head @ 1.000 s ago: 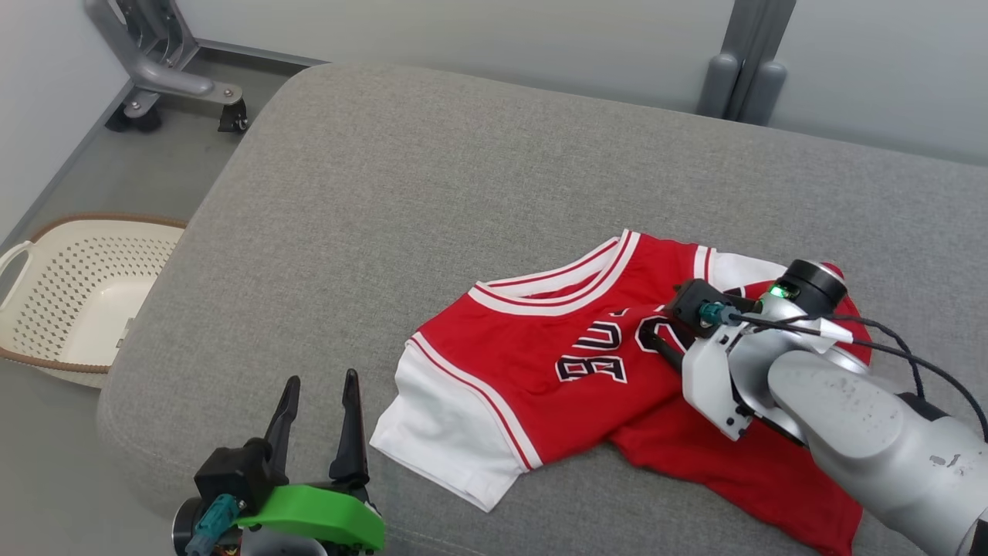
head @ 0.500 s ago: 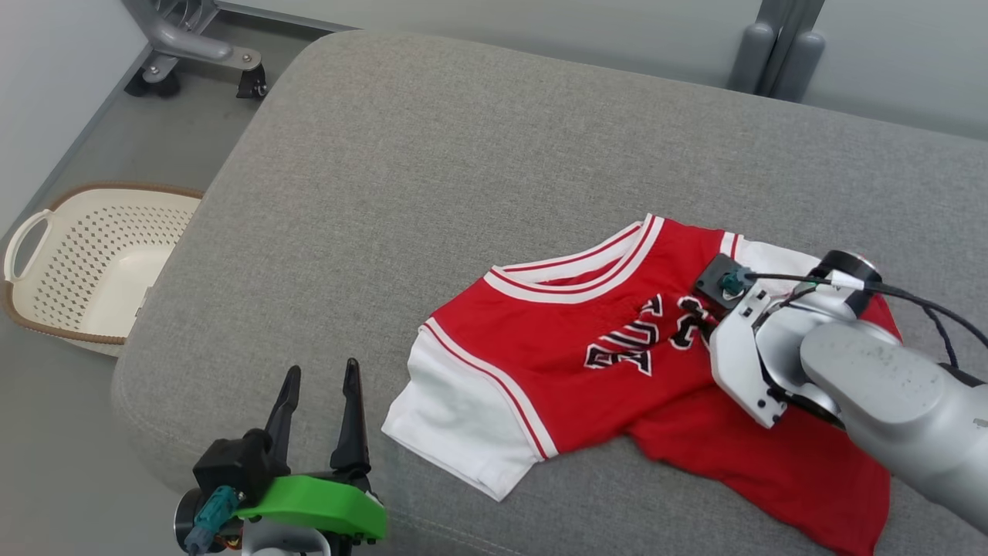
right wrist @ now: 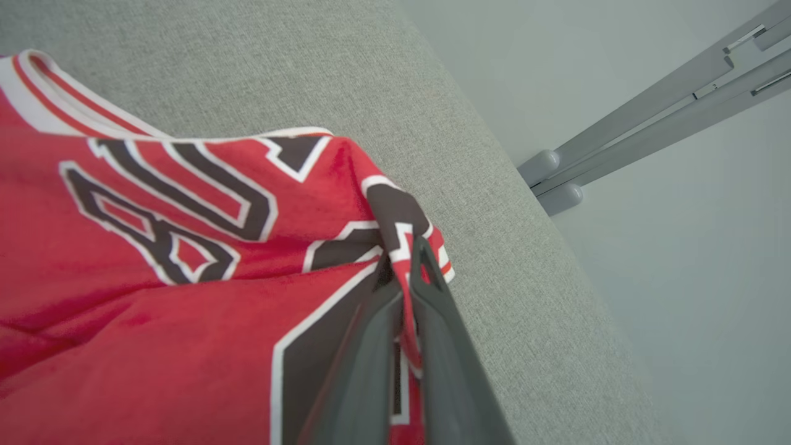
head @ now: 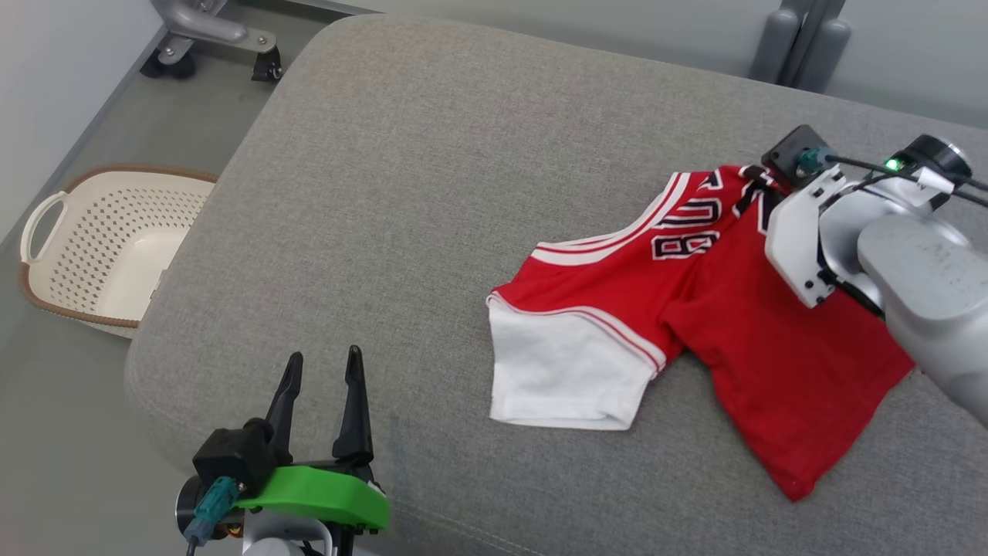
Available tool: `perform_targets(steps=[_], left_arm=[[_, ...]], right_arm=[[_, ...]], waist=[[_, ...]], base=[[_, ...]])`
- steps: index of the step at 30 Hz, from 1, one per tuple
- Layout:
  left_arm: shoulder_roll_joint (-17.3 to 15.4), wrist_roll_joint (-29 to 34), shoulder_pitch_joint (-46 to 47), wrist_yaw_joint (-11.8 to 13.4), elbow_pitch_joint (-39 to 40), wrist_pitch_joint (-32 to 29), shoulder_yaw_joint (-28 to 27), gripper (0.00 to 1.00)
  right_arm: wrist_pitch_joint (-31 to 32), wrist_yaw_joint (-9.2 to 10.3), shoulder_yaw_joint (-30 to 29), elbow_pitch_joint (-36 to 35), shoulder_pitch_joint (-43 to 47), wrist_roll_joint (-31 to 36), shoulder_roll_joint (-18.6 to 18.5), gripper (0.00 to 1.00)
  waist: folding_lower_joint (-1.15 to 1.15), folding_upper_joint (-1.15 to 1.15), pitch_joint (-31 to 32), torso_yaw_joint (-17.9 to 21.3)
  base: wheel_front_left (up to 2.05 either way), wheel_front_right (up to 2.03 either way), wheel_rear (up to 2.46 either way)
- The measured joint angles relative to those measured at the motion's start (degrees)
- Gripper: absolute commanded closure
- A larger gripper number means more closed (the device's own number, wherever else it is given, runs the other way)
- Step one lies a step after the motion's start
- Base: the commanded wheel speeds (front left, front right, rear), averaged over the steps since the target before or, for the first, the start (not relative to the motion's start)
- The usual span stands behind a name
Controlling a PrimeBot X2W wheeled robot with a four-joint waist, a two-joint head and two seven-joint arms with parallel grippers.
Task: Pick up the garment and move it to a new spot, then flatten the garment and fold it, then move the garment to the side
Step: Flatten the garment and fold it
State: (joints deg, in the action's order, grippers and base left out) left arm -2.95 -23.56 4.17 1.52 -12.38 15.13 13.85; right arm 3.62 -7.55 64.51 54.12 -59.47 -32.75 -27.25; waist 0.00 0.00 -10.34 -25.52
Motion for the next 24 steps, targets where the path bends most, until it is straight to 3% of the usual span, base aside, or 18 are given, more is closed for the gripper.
perform_targets(steps=[6, 7, 8, 9, 10, 19, 24], left_arm=[[0.0, -0.2, 0.1, 0.1, 0.1, 0.0, 0.5, 0.0], [0.0, -0.3, 0.1, 0.1, 0.1, 0.0, 0.6, 0.0], [0.0, -0.5, 0.1, 0.3, 0.2, 0.0, 0.6, 0.0], [0.0, -0.5, 0.2, 0.3, 0.3, 0.0, 0.6, 0.0], [0.0, -0.5, 0.2, 0.4, 0.3, 0.0, 0.6, 0.0], [0.1, 0.1, 0.1, 0.5, 0.1, 0.0, 0.4, 0.0], [0.1, 1.1, 0.0, 0.3, 0.4, 0.0, -0.5, 0.0]], right_arm=[[-2.7, 0.01, -0.9, 6.1, -3.4, 2.6, 1.5, 1.0], [-3.1, 0.0, -1.3, 7.2, -3.4, 2.6, 2.0, 0.88], [-3.9, 0.0, -2.0, 8.2, -3.4, 2.6, 2.5, 0.61], [-4.4, 0.01, -2.4, 9.1, -3.4, 2.5, 3.0, 0.21], [-5.2, 0.01, -2.7, 9.8, -3.4, 2.5, 3.4, 0.0], [-15.1, 0.01, -7.4, 13.6, -3.3, 1.6, 5.6, 0.0], [-18.4, 0.01, -15.1, 13.7, -2.4, -1.0, 6.4, 0.0]], waist=[[0.0, 0.0, -0.7, -1.1], [0.0, 0.0, -0.8, -1.2], [0.0, 0.0, -0.9, -1.2], [0.0, 0.0, -0.9, -1.2], [0.0, 0.0, -0.9, -1.1], [0.0, 0.0, -0.2, 1.6], [0.0, 0.0, 0.8, 4.2]], base=[[0.0, 0.0, 0.0], [0.0, 0.0, 0.0], [0.0, 0.0, 0.0], [0.0, 0.0, 0.0], [0.0, 0.0, 0.0], [0.0, 0.0, 0.0], [0.0, 0.0, 0.0]])
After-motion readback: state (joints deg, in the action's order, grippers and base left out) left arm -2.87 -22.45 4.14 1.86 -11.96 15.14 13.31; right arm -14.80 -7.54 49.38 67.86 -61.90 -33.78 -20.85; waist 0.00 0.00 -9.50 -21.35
